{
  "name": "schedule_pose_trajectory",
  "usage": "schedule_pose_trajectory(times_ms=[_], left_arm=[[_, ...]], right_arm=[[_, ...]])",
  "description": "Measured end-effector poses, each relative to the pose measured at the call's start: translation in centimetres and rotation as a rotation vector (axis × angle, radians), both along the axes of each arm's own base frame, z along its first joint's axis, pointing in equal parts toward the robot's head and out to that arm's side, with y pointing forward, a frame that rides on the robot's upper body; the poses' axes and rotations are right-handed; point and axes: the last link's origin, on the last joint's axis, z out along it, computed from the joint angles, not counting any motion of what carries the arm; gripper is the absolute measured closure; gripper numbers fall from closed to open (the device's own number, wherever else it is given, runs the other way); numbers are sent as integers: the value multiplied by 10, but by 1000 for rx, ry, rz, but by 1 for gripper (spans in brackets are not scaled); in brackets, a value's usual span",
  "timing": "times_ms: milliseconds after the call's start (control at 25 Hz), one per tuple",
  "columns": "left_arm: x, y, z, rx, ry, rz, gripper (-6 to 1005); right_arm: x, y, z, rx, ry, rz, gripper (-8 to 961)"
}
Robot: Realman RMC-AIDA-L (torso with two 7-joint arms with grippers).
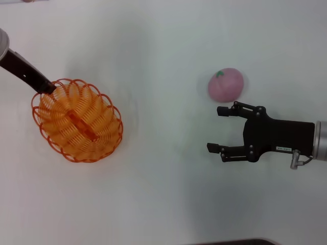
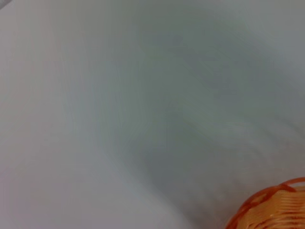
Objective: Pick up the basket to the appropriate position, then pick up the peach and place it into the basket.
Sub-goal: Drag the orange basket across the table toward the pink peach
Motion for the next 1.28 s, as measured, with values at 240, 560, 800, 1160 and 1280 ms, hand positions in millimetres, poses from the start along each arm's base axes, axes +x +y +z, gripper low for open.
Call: schedule_pose_trajectory(times_ms=[240, 560, 800, 1160, 1280], left_arm=[[2, 2, 10, 5, -8, 79, 920], [1, 0, 16, 8, -48, 156, 955], [-2, 0, 29, 35, -153, 280, 963], [-10, -6, 36, 74, -288, 425, 967], [-14, -10, 38, 93, -366, 470, 968]], right_arm=[[0, 0, -1, -1, 0, 0, 7], [-1, 1, 0, 1, -1, 3, 8], [-1, 1, 1, -1, 1, 6, 7], [-3, 5, 8, -7, 9, 7, 8], [-3, 6, 11, -6, 4, 12, 8]])
